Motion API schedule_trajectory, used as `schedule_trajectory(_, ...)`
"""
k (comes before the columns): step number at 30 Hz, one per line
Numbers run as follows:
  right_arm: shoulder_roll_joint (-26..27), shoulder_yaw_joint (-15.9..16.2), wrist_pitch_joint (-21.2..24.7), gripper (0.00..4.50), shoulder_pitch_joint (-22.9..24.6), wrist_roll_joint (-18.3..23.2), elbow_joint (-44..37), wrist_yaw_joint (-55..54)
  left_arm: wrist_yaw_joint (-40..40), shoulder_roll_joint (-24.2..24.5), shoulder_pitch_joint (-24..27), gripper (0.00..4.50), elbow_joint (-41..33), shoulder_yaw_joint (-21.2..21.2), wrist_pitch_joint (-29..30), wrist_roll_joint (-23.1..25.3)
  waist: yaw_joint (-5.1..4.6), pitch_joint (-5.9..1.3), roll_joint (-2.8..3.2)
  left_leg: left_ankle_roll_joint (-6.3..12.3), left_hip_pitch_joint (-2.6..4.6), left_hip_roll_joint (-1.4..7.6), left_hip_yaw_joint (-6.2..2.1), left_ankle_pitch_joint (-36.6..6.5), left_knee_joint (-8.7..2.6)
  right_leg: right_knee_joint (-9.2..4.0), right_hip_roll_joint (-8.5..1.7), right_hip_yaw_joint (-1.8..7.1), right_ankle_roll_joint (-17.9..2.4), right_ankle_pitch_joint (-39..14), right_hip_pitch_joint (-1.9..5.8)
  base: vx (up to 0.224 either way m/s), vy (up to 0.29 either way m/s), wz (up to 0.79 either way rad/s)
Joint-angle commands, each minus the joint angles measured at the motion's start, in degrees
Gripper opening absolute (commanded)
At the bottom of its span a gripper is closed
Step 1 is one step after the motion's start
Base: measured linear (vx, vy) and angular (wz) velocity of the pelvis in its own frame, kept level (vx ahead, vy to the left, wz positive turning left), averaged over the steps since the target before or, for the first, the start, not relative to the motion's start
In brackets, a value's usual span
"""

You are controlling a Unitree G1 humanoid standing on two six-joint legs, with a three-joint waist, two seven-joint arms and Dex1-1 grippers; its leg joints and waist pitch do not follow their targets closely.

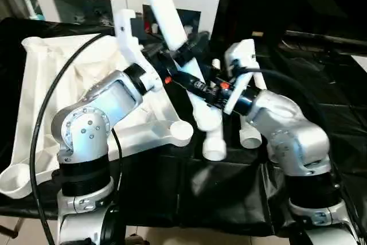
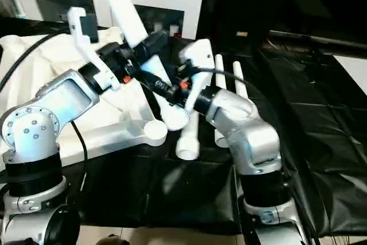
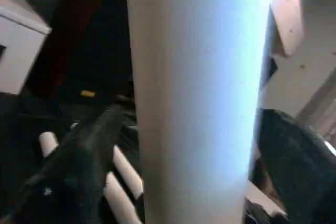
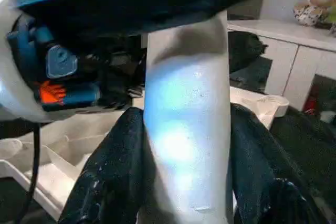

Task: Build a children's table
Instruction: Rotate table base

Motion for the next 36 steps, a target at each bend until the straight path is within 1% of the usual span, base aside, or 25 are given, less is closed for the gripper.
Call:
schedule_trajectory(1, -0.39, 1.18, -2.32, 1.8, 0.23, -1.54, -0.14, -0.46, 2.15, -0.57, -0.68, 4.15, 1.2, 0.31, -0.5, 0.59, -0.15, -4.12, 1.2, -2.75, 1.14, 3.32, -1.5, -5.71, -3.94, -4.15, -4.7, 3.03, -9.72, 2.56, 2.92, 0.0, 0.0, 0.0)
schedule_trajectory(3, -0.55, 3.15, -4.27, 1.8, 0.99, -3.83, -0.11, -0.62, 3.8, -1.22, -0.96, 3.74, 2.02, 1.31, -1.54, 0.77, -0.13, -4.12, 1.16, -2.29, 1.11, 3.34, -1.49, -5.52, -3.92, -4.14, -4.74, 3.07, -9.76, 3.03, 2.95, 0.0, 0.0, 0.0)
schedule_trajectory(6, -0.25, 4.43, -5.75, 1.8, 1.72, -5.42, 0.37, -1.28, 4.23, -1.5, -0.95, 3.7, 1.95, 1.6, -1.85, 0.71, -0.15, -4.12, 1.18, -2.27, 1.17, 3.4, -1.52, -5.89, -3.95, -4.13, -4.74, 3.06, -9.9, 2.63, 2.91, 0.0, 0.0, 0.0)
schedule_trajectory(7, -0.23, 4.48, -5.88, 1.8, 1.75, -5.5, 0.44, -1.34, 4.23, -1.51, -0.94, 3.58, 1.92, 1.58, -1.85, 0.68, -0.14, -4.12, 1.23, -2.24, 1.21, 3.42, -1.52, -6.01, -3.98, -4.1, -4.76, 3.03, -9.97, 2.53, 2.89, 0.0, 0.0, 0.0)
schedule_trajectory(8, -0.03, 4.47, -6.32, 1.8, 1.79, -5.79, 0.71, -1.79, 4.44, -1.56, -0.86, 3.58, 1.73, 1.51, -1.81, 0.72, -0.12, -4.11, 1.36, -2.23, 1.28, 3.45, -1.52, -6.31, -3.95, -4.11, -4.75, 3.05, -10.05, 2.38, 2.77, 0.0, 0.0, 0.0)
schedule_trajectory(9, 0.11, 4.41, -6.53, 1.8, 1.8, -5.94, 0.86, -2.1, 4.66, -1.59, -0.8, 3.33, 1.61, 1.48, -1.78, 0.8, -0.16, -4.07, 1.32, -2.23, 1.26, 3.45, -1.51, -6.46, -3.98, -4.14, -4.69, 3.05, -10.04, 2.28, 2.77, 0.0, 0.0, 0.0)
schedule_trajectory(11, 0.36, 4.28, -6.98, 1.8, 1.69, -6.1, 1.31, -2.62, 5.06, -1.55, -0.75, 3.24, 1.59, 1.36, -1.69, 0.76, -0.13, -4.07, 1.28, -2.26, 1.24, 3.44, -1.51, -6.78, -4.0, -4.17, -4.76, 3.07, -9.97, 1.77, 2.81, 0.0, 0.0, 0.0)
schedule_trajectory(14, 0.51, 4.13, -7.71, 1.8, 1.46, -6.36, 1.98, -3.0, 5.81, -1.46, -0.7, 2.87, 1.82, 1.17, -1.76, 0.71, -0.19, -4.07, 1.3, -2.19, 1.22, 3.42, -1.53, -6.84, -3.99, -4.16, -4.71, 3.09, -9.9, 2.02, 2.84, 0.0, 0.0, 0.0)
schedule_trajectory(19, 0.93, 3.81, -8.24, 1.8, 1.4, -6.68, 2.53, -3.47, 6.39, -1.42, -0.78, 2.66, 2.17, 0.78, -2.06, 1.4, -0.2, -4.13, 1.31, -2.02, 1.15, 3.42, -1.56, -6.02, -3.94, -4.02, -4.72, 3.05, -9.99, 3.51, 2.91, 0.0, 0.0, 0.0)
schedule_trajectory(21, 1.03, 3.76, -8.34, 1.8, 1.31, -6.65, 2.68, -3.61, 6.23, -1.31, -0.81, 2.43, 2.21, 0.58, -2.25, 1.43, -0.23, -4.1, 1.31, -2.04, 1.24, 3.43, -1.53, -6.52, -3.96, -4.06, -4.7, 3.04, -10.02, 3.07, 2.81, 0.0, 0.0, 0.0)
schedule_trajectory(22, 1.08, 3.78, -8.31, 1.8, 1.25, -6.75, 2.69, -3.82, 6.2, -1.24, -0.82, 2.43, 2.19, 0.59, -2.28, 1.41, -0.2, -4.08, 1.27, -2.07, 1.25, 3.44, -1.52, -6.58, -3.98, -4.08, -4.7, 3.06, -10.03, 2.86, 2.83, 0.0, 0.0, 0.0)
schedule_trajectory(24, 1.44, 3.53, -7.89, 1.8, 1.11, -6.36, 2.89, -4.12, 6.05, -1.01, -0.81, 2.28, 2.14, 0.44, -2.36, 1.41, -0.21, -4.07, 1.27, -2.09, 1.19, 3.4, -1.52, -6.47, -3.98, -4.06, -4.69, 3.07, -9.93, 2.89, 2.85, 0.0, 0.0, 0.0)
schedule_trajectory(25, 2.32, 2.17, -5.45, 2.36, 1.04, -3.37, 2.52, -3.57, 4.88, -0.08, -0.83, 2.08, 1.89, -0.12, -2.13, 1.24, -0.23, -4.1, 1.29, -2.04, 1.19, 3.38, -1.52, -6.54, -3.97, -4.07, -4.73, 3.08, -9.86, 2.71, 2.87, 0.0, 0.0, 0.0)
schedule_trajectory(26, 2.37, 2.08, -5.29, 2.5, 1.04, -3.16, 2.48, -3.52, 4.79, -0.02, -0.83, 2.02, 1.87, -0.16, -2.12, 1.22, -0.26, -4.06, 1.31, -1.89, 1.26, 3.35, -1.52, -6.78, -4.0, -4.09, -4.66, 3.09, -9.84, 2.47, 2.83, 0.0, 0.0, 0.0)
schedule_trajectory(27, 2.67, 1.47, -4.21, 2.52, 0.99, -1.79, 2.24, -3.17, 4.23, 0.43, -0.86, 1.99, 1.76, -0.4, -2.02, 1.09, -0.27, -4.09, 1.25, -1.97, 1.29, 3.46, -1.58, -6.95, -4.07, -4.06, -4.66, 3.02, -9.78, 2.16, 2.8, 0.0, 0.0, 0.0)
schedule_trajectory(28, 2.83, 0.4, -2.04, 2.52, 0.84, 0.5, 1.73, -2.57, 3.11, 1.37, -0.76, 1.99, 1.51, -0.8, -1.64, 0.82, -0.28, -4.12, 1.35, -1.94, 1.3, 3.47, -1.56, -6.81, -4.04, -3.98, -4.7, 3.06, -9.86, 2.52, 2.81, 0.0, 0.0, 0.0)
schedule_trajectory(29, 2.39, -0.39, -0.22, 2.69, 0.6, 2.42, 1.28, -1.43, 1.82, 2.48, -0.64, 1.88, 1.31, -1.15, -1.09, 0.5, -0.27, -4.11, 1.35, -1.84, 1.39, 3.45, -1.57, -6.82, -4.07, -3.99, -4.63, 3.04, -9.82, 2.6, 2.74, 0.0, 0.0, 0.0)
schedule_trajectory(31, 0.81, -1.45, 3.45, 2.9, 0.03, 5.53, 0.96, 1.17, -0.92, 4.78, -0.47, 1.82, 1.02, -1.87, 0.02, -0.26, -0.27, -4.15, 1.29, -1.56, 1.39, 3.34, -1.55, -6.27, -4.01, -3.9, -4.51, 2.99, -9.64, 3.26, 2.84, 0.0, 0.0, 0.0)
schedule_trajectory(32, -0.47, -1.85, 4.97, 2.9, -0.35, 6.61, 1.11, 2.84, -2.83, 6.26, -0.48, 1.82, 0.84, -2.34, 0.75, -0.82, -0.22, -4.19, 1.23, -1.57, 1.45, 3.33, -1.51, -5.56, -3.96, -3.84, -4.42, 2.95, -9.68, 3.79, 2.82, 0.0, 0.0, 0.0)
schedule_trajectory(33, -1.25, -2.13, 5.96, 3.04, -0.63, 7.25, 1.26, 3.85, -4.08, 7.25, -0.5, 1.81, 0.78, -2.7, 1.15, -1.22, -0.07, -4.16, 1.35, -1.74, 1.41, 3.29, -1.44, -5.16, -3.92, -3.82, -4.49, 2.97, -9.8, 3.89, 2.76, 0.0, 0.0, 0.0)
schedule_trajectory(34, -1.25, -2.13, 5.96, 3.07, -0.63, 7.25, 1.26, 3.85, -4.08, 7.25, -0.5, 1.8, 0.78, -2.7, 1.15, -1.22, -0.05, -4.17, 1.34, -1.82, 1.37, 3.29, -1.42, -5.01, -3.89, -3.78, -4.51, 2.97, -9.9, 3.99, 2.77, 0.0, 0.0, 0.0)
schedule_trajectory(35, -4.15, -2.54, 9.62, 3.09, -1.43, 9.55, 1.59, 7.48, -8.24, 10.32, -0.71, 1.79, 0.29, -3.33, 2.23, -2.58, -0.04, -4.15, 1.39, -1.97, 1.32, 3.34, -1.43, -5.03, -3.94, -3.78, -4.58, 2.96, -10.06, 3.9, 2.77, 0.0, 0.0, 0.0)
schedule_trajectory(36, -5.18, -2.85, 11.8, 3.09, -1.85, 11.07, 1.77, 8.86, -9.83, 11.49, -0.93, 1.79, 0.22, -3.49, 2.57, -3.04, 0.09, -4.18, 1.23, -1.7, 1.41, 3.17, -1.4, -4.57, -3.86, -3.72, -4.5, 2.95, -10.27, 3.43, 2.89, 0.0, 0.0, 0.0)
